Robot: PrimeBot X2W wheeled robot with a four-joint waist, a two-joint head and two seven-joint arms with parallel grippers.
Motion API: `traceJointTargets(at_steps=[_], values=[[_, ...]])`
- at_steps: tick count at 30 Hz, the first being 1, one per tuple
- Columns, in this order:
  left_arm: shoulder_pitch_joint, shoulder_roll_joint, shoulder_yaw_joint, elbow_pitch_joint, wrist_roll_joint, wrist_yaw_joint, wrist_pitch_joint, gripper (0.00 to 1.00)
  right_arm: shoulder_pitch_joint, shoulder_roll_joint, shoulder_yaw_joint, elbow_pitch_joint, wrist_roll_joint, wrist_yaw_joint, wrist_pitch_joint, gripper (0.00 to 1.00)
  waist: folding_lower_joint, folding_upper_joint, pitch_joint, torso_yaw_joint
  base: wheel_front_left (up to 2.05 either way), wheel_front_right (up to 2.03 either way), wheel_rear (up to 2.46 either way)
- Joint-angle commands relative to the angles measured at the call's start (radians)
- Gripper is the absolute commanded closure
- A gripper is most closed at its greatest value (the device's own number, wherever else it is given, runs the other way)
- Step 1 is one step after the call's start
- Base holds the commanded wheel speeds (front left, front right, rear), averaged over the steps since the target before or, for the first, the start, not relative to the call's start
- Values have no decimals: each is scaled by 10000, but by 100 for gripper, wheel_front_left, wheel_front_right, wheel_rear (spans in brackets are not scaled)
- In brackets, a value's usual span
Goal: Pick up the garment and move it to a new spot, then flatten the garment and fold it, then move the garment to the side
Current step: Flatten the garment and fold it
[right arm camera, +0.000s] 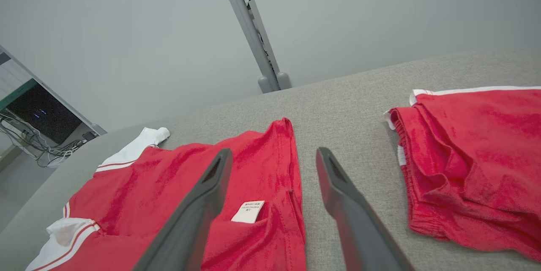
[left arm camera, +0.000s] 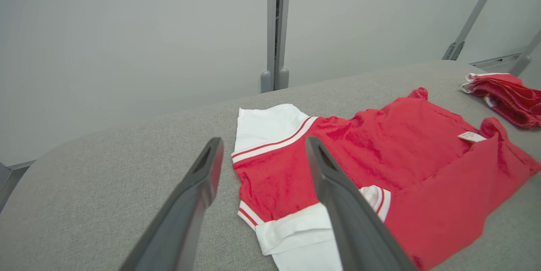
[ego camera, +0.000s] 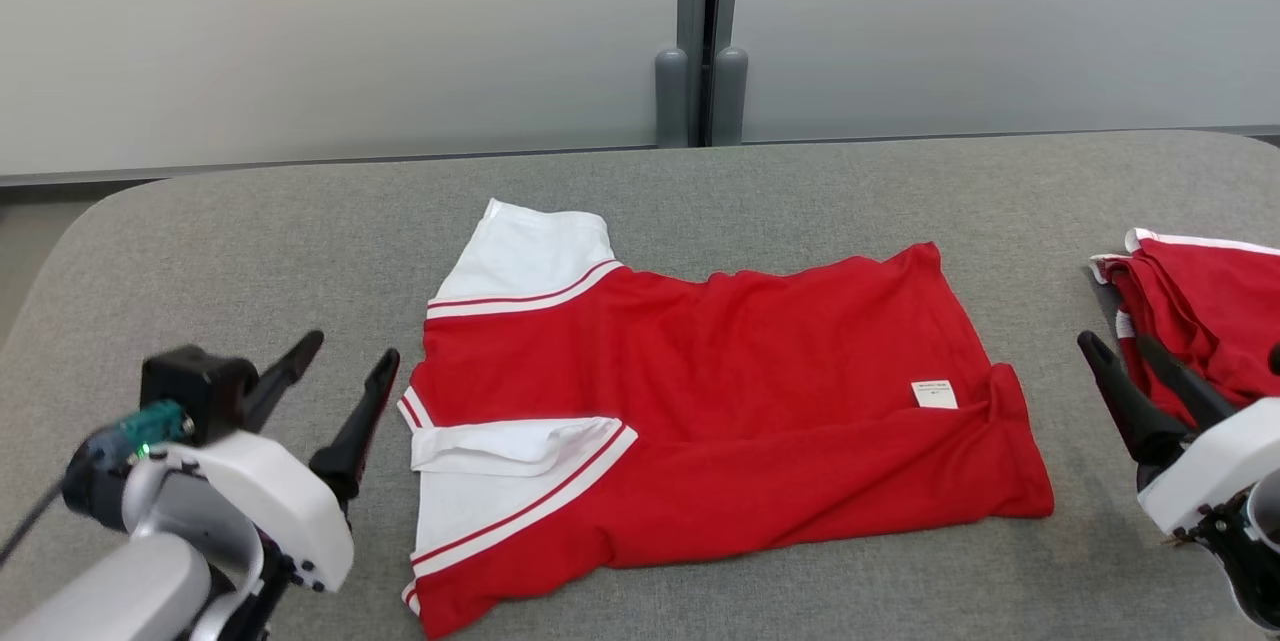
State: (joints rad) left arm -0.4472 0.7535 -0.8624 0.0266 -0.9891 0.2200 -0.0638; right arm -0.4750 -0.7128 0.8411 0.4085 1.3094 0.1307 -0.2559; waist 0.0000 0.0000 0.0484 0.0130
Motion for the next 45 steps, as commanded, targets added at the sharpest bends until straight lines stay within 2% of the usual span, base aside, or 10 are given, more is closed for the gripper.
traceJointTargets(at_steps=[1,7,13,27,37,38,39,40,41,45], values=[[184,25,12,-56,16,171,-89,0,177,8,-98,51,-114,3,-52,0,0,0,13,-1,0,0,0],[1550,-347,-325,-545,-62,1302,-404,0,1097,432,-383,438,-654,1,-15,0,0,0,92,-22,0,0,0],[2298,-577,-721,-273,-574,1673,308,0,1349,897,-238,1010,-768,1,611,0,0,0,174,67,0,0,0],[1569,-1252,-1684,649,-1267,852,2645,0,712,1714,-274,2782,-899,3,2360,0,0,0,298,355,0,0,0],[1099,-1705,-1574,1550,-1389,499,2651,0,570,2115,-254,2943,-945,3,2960,1,0,0,422,338,0,0,0],[1095,-1751,-1587,1614,-1415,440,2681,21,599,2133,-254,2969,-932,3,2993,23,0,0,419,346,0,0,0],[1090,-1777,-1597,1676,-1416,384,2697,61,620,2154,-253,2979,-924,3,3029,51,0,0,413,351,0,0,0],[1082,-1798,-1605,1728,-1434,353,2687,100,638,2171,-257,2977,-910,3,3055,69,0,0,403,354,0,0,0],[1099,-1818,-1634,1778,-1459,274,2712,100,656,2183,-269,2964,-894,3,3075,100,0,0,387,357,0,0,0],[1201,-1740,-1652,1865,-1543,73,2749,100,742,2139,-319,2865,-804,3,3091,100,0,0,241,378,0,0,0]])
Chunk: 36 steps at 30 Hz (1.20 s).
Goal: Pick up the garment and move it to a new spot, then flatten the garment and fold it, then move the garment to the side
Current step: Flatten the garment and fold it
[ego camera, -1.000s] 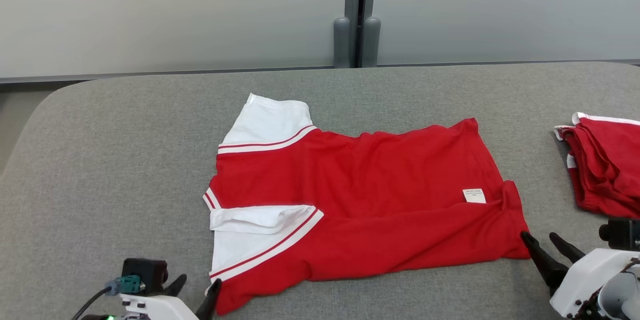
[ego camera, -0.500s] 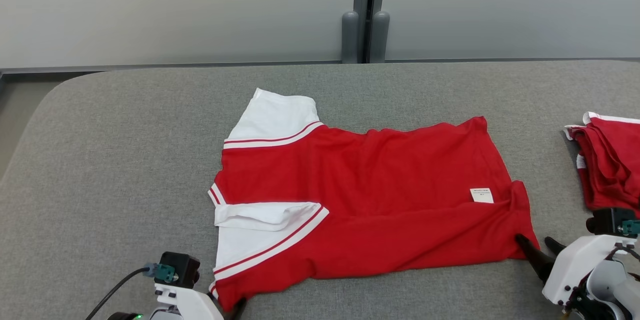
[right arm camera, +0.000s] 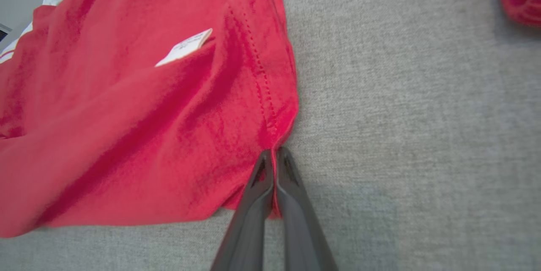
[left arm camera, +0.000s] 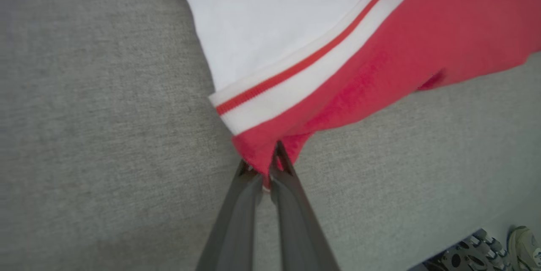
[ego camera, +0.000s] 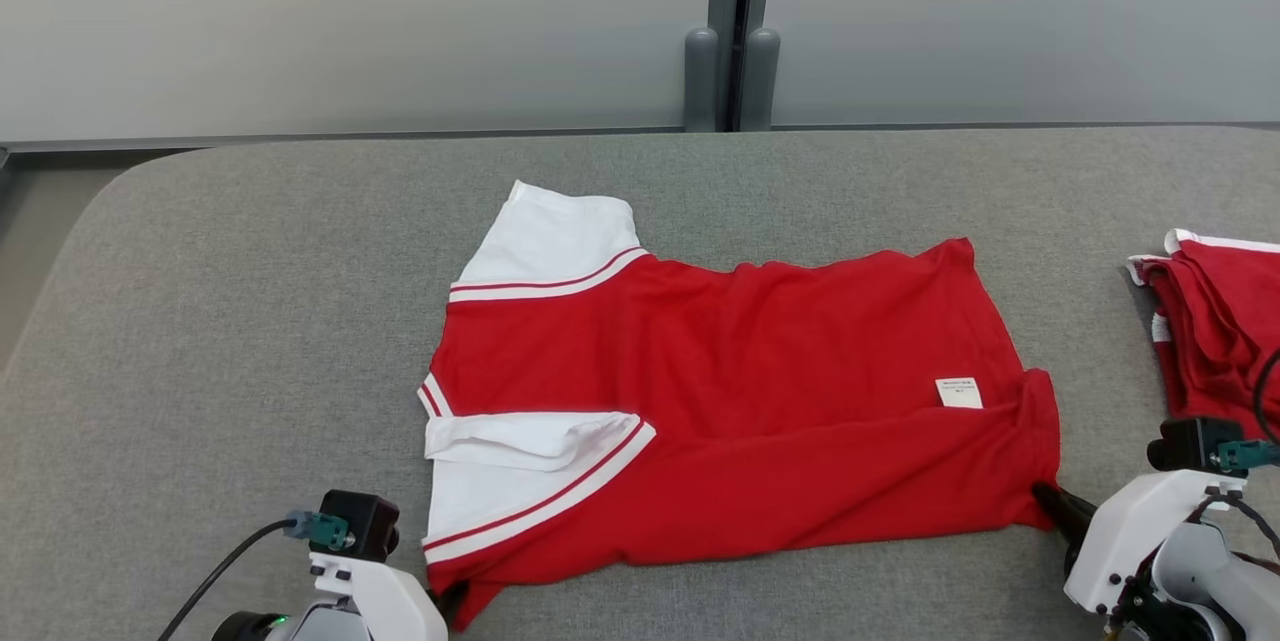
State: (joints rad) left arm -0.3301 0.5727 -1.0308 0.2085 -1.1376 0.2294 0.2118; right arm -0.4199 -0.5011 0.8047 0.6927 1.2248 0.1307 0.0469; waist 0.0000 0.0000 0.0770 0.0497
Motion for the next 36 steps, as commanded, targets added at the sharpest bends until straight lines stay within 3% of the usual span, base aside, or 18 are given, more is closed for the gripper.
traceJointTargets(at_steps=[1,14,24,30,31,32,33,34,36], values=[[54,121,25,16,-74,-60,8,100,223,6,35,-9,68,3,69,100,0,0,-85,19,0,0,0],[-45,1712,-31,-1250,-102,-242,915,100,819,-309,-204,-1042,541,3,502,100,0,0,-650,73,0,0,0],[851,2879,-128,-2572,-407,226,1252,100,2465,-965,-802,-2601,871,3,1195,100,0,0,-918,-119,0,0,0],[1127,3133,-73,-3001,-588,446,1288,100,3356,-1254,-1501,-3180,525,3,1582,100,0,0,-936,-173,0,0,0],[1171,3132,-87,-3021,-617,450,1308,76,3502,-1237,-1641,-3215,455,3,1691,100,0,0,-937,-188,0,0,0],[1205,3122,-121,-3041,-634,467,1337,26,3616,-1209,-1762,-3252,355,3,1801,64,0,0,-935,-203,0,0,0],[1213,3106,-134,-3056,-669,485,1365,0,3695,-1167,-1901,-3289,271,3,1915,52,0,0,-931,-214,0,0,0],[1207,3097,-133,-3061,-696,486,1370,0,3735,-1121,-2087,-3336,139,3,1949,0,0,0,-929,-222,0,0,0],[1176,3096,-130,-3077,-658,513,1356,0,3842,-944,-2480,-3523,-39,6,1995,0,0,0,-926,-234,0,0,0]])
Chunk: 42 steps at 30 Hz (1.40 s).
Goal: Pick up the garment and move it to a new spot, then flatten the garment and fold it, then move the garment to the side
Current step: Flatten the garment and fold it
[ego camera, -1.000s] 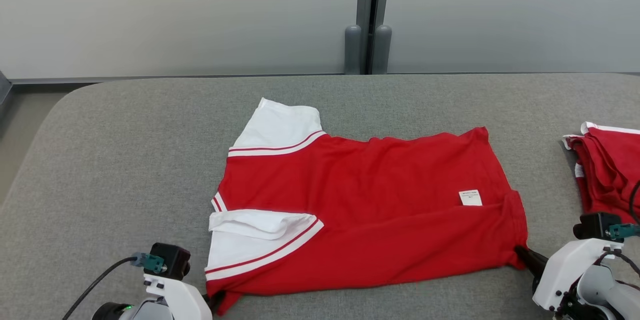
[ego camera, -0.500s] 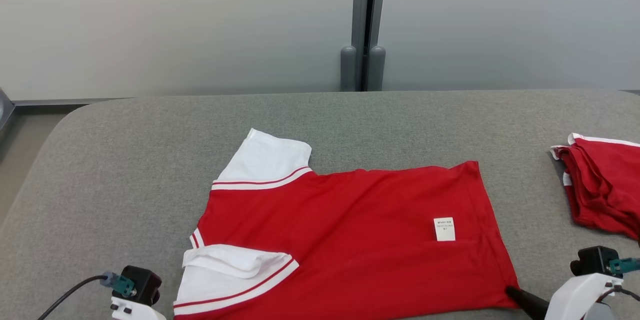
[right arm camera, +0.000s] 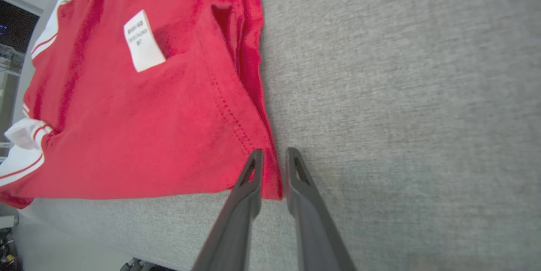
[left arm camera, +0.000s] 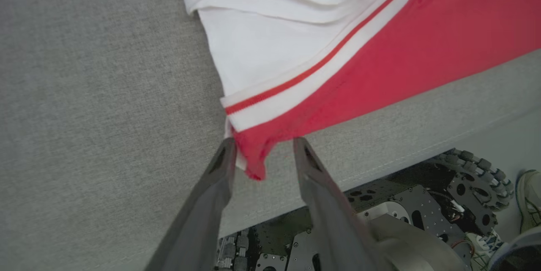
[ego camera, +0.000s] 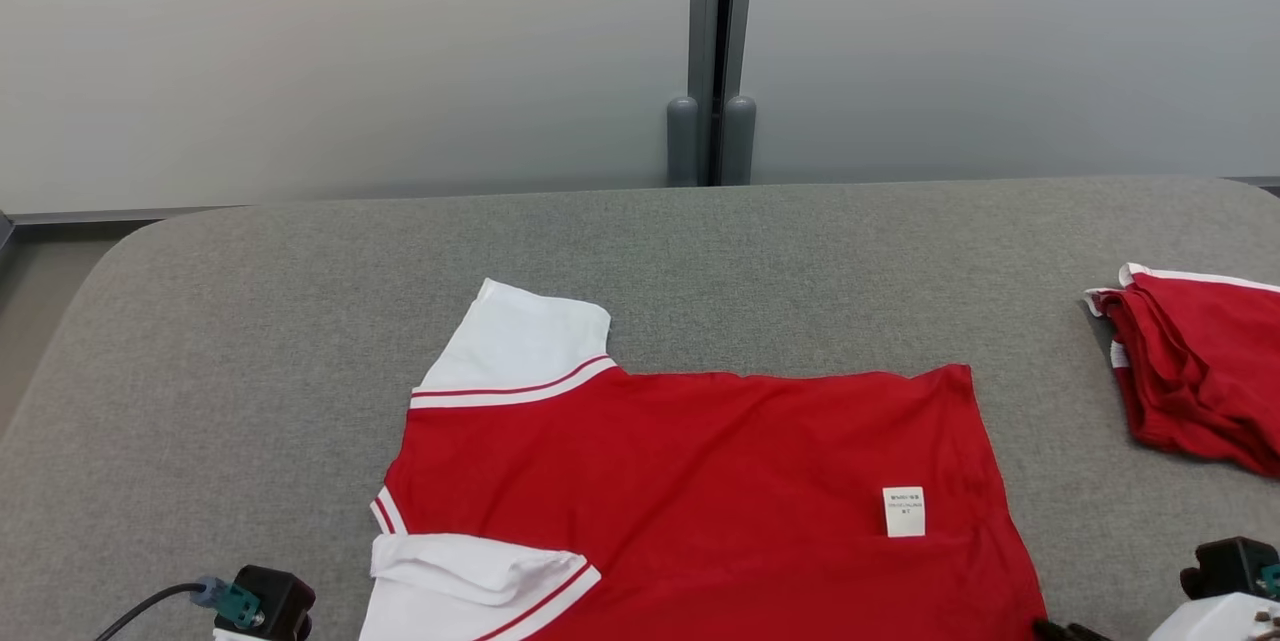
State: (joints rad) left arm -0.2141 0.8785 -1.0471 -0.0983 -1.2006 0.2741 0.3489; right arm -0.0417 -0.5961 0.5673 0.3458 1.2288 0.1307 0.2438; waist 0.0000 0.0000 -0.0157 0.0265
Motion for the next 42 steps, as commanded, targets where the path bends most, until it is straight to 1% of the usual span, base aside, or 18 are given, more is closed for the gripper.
traceJointTargets(at_steps=[1,2,3,7,9,11,13,14,16,19,22,24,27,35,39,42], values=[[-42,35,59,-35,50,38,-102,0,154,95,-258,-160,-183,11,133,0,0,0,4,-9,0,0,0],[-115,26,135,-69,92,26,-192,0,231,138,-464,-268,-290,11,189,0,0,0,11,-12,0,0,0],[-115,26,135,-69,92,26,-192,0,231,138,-464,-268,-290,11,189,0,0,0,11,-12,0,0,0],[-316,207,344,-327,239,119,-404,0,450,179,-1366,-866,-937,9,448,0,0,0,38,-53,0,0,0],[-499,315,488,-551,382,190,-526,0,598,255,-1960,-1169,-1248,9,547,0,0,0,47,-76,0,0,0],[-812,373,724,-777,627,299,-762,0,593,277,-2713,-1346,-1930,6,571,0,0,0,76,-95,0,0,0],[-1149,367,885,-864,909,411,-903,0,440,662,-3306,-1652,-2446,11,677,0,0,0,156,-125,0,0,0],[-1361,332,908,-895,1067,403,-886,0,307,747,-3671,-1745,-2827,9,726,0,0,0,221,-134,0,0,0],[-1873,215,924,-818,1340,251,-746,0,-18,1236,-4216,-1968,-3325,9,837,0,0,0,409,-147,0,0,0],[-2863,-2,987,-424,1651,-163,-380,0,-603,1936,-4685,-2142,-3952,9,1084,0,0,0,912,-176,0,0,0],[-3873,-470,983,239,1848,-737,-10,0,-1396,2407,-4838,-2030,-4413,9,1289,0,0,0,1492,-196,0,0,0],[-4602,-727,1002,856,1966,-1171,182,0,-1946,2608,-4823,-1811,-4625,9,1398,0,0,0,1849,-217,0,0,0],[-5503,-1281,979,1806,2106,-1731,376,0,-2754,2773,-4724,-1370,-4763,9,1535,0,0,0,2341,-249,0,0,0],[-7544,-2355,949,4499,1910,-3147,1234,0,-4536,2818,-4045,-108,-4816,9,1897,0,0,0,3600,-417,0,0,0],[-8226,-2690,966,5609,1785,-3571,1409,0,-5104,2813,-3519,160,-4654,8,1962,0,0,0,4117,-621,0,0,0],[-8540,-2918,963,6317,1698,-3775,1397,0,-5387,2823,-3126,264,-4527,8,1882,0,0,0,4377,-779,0,0,0]])
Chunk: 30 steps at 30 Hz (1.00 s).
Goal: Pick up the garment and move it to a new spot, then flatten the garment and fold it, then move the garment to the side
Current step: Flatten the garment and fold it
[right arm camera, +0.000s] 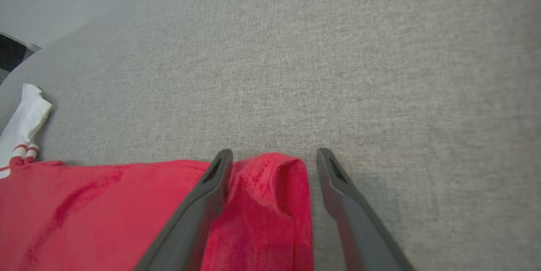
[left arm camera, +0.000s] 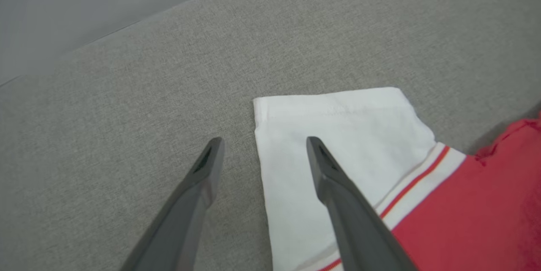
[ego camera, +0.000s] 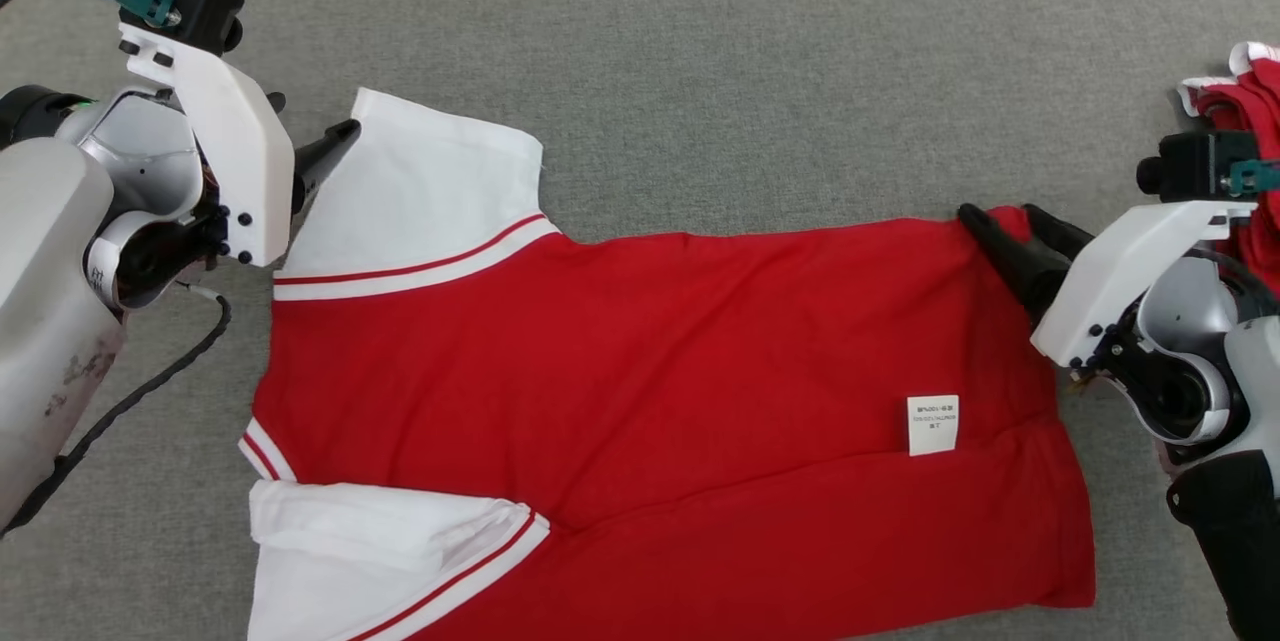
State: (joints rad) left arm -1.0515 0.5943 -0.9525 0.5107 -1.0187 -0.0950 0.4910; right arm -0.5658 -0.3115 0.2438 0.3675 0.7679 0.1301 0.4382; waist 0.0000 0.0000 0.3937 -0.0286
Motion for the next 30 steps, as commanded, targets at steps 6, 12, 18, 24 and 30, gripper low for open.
traceJointTargets(at_steps=[6,12,18,24,30], values=[[-523,-424,-109,1284,-123,-269,-162,0,-392,3,699,227,282,10,-213,0,0,0,514,-465,0,0,0],[-819,-679,-236,2350,-392,-352,-282,0,-662,16,1389,262,650,9,-338,0,0,0,706,-735,0,0,0],[-831,-768,-471,2543,-816,-375,-128,85,-822,-59,1810,305,901,9,-532,0,0,0,706,-839,0,0,0],[-923,-620,-739,2206,-1159,-363,-395,100,-1015,-251,2026,283,1009,10,-1142,100,0,0,535,-755,0,0,0],[-859,-530,-1052,1907,-1461,-357,-708,100,-1105,-288,2145,653,1045,10,-1838,100,0,0,106,-644,0,0,0]])
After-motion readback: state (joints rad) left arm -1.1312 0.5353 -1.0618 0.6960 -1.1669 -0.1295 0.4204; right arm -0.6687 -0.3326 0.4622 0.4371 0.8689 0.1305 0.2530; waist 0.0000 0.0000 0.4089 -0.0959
